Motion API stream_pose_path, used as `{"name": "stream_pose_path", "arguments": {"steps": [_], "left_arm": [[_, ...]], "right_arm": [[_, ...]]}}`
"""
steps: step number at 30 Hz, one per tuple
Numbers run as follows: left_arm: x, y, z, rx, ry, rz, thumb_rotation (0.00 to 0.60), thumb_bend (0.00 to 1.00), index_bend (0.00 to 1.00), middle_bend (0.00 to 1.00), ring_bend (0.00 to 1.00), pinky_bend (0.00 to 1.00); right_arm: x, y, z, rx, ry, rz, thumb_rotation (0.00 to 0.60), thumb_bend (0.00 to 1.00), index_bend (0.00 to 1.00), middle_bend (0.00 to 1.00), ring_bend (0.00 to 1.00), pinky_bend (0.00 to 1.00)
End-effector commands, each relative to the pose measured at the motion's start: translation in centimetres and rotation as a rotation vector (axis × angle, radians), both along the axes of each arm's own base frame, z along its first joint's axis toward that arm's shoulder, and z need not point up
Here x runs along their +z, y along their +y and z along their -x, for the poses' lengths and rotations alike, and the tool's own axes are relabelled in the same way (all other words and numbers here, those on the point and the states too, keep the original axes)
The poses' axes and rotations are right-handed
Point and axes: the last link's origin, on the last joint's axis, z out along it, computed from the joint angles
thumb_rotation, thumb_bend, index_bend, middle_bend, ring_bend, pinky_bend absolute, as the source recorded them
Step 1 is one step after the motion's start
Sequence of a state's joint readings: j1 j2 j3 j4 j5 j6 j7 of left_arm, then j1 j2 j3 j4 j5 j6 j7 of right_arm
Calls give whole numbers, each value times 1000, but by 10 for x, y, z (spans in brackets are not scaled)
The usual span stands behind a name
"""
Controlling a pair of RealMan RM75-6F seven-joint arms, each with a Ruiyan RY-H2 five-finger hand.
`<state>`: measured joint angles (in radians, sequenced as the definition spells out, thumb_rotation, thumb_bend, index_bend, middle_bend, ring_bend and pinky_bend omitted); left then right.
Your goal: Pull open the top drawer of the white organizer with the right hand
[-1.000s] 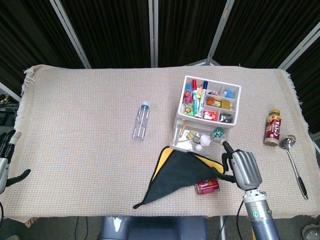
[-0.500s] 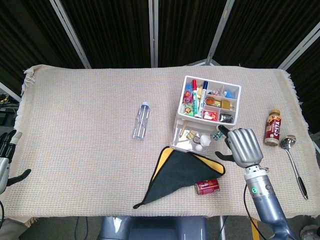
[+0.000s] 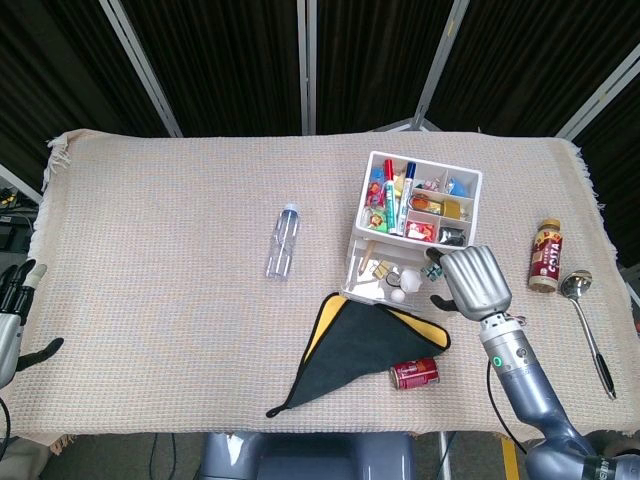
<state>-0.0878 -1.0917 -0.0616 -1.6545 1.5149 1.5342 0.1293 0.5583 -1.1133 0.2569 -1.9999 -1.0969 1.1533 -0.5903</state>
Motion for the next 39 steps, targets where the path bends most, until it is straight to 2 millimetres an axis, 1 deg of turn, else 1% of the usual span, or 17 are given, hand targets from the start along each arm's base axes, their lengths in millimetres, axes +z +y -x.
{"name": "stream_pose_path", "arguments": {"steps": [1,5,13,19,23,29,34,39], "left_arm": [[0,0,0,0,1,1,600,107,0,0,0,0],[-1,1,0,2,3,3,600,107,0,0,0,0],[-2,2,1,8,5,4,600,107,0,0,0,0],[-3,3,2,15,9,7,600,107,0,0,0,0],[-4,4,3,20,11,10,600,107,0,0,0,0],[-3,5,4,25,9,12,600,108,0,0,0,0],[-3,5,4,25,8,13,600,108,0,0,0,0],[-4,5,4,26,8,15,600,108,0,0,0,0]], "right_arm": [[-4,-4,2,5,12,-20,600,0,506,1000,1000,677],[-7,-10,5,8,24,-28,600,0,502,1000,1000,677],[-12,-15,4,16,42,-71,600,0,443,1000,1000,676],[-20,-21,-3,59,37,-117,600,0,439,1000,1000,676],[-26,-23,-3,76,35,-138,600,0,445,1000,1000,676],[-29,-27,-3,80,40,-151,600,0,447,1000,1000,676],[-30,-29,-2,69,74,-163,600,0,413,1000,1000,674],[-31,-30,-1,56,104,-173,600,0,409,1000,1000,673]]}}
